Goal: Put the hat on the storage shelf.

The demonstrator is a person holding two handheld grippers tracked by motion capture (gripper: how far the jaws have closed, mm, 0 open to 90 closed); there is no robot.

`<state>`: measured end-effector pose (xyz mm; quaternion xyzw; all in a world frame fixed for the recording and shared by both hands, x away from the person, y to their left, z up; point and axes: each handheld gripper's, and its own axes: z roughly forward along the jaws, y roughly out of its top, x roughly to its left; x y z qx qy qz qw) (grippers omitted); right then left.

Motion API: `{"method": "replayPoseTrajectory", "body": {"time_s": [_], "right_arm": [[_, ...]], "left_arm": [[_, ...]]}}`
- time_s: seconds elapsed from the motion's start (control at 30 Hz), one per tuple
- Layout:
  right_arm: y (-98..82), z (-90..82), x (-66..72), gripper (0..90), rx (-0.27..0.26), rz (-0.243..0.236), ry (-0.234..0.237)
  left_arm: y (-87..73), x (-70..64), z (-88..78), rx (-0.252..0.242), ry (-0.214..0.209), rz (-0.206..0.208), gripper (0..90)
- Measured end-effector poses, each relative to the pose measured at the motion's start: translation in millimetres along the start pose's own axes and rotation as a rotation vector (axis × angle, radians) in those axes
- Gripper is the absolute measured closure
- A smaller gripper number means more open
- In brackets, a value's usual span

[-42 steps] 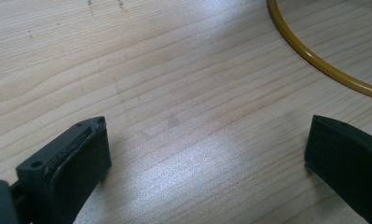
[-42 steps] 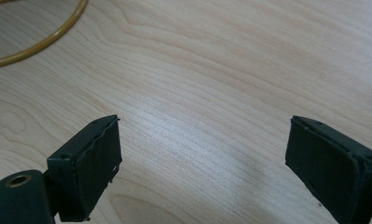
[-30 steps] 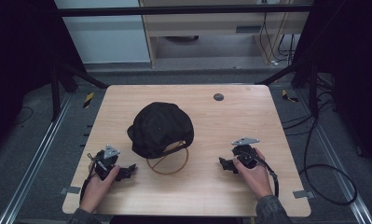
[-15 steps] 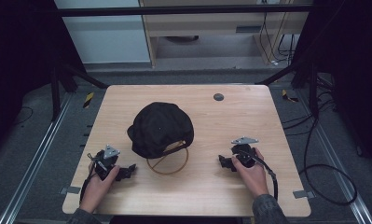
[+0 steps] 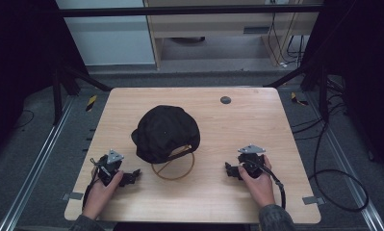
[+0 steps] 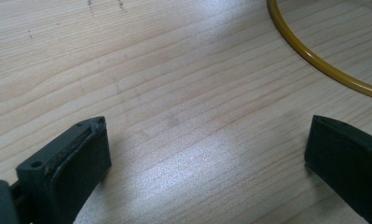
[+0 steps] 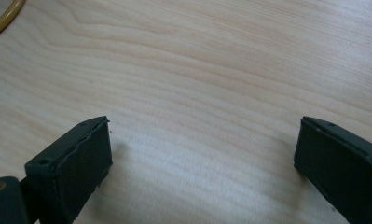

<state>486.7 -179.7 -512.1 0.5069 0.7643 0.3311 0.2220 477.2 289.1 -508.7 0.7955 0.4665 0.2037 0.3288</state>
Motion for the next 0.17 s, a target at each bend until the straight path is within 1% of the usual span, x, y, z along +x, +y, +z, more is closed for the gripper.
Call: {"method": "replayPoseTrajectory", "body": {"time_s": [0.13, 0.17], "right_arm": [[-6.0, -6.3, 0.6, 4.1, 0.001, -0.01, 0.011], [-6.4, -7.4, 1.3, 4.1, 0.002, -0.002, 0.016]], "left_arm": [[0.0, 0.0, 0.0, 0.0, 0.0, 0.0, 0.0], [0.1, 0.0, 0.1, 0.0, 0.0, -0.001, 0.0]]}}
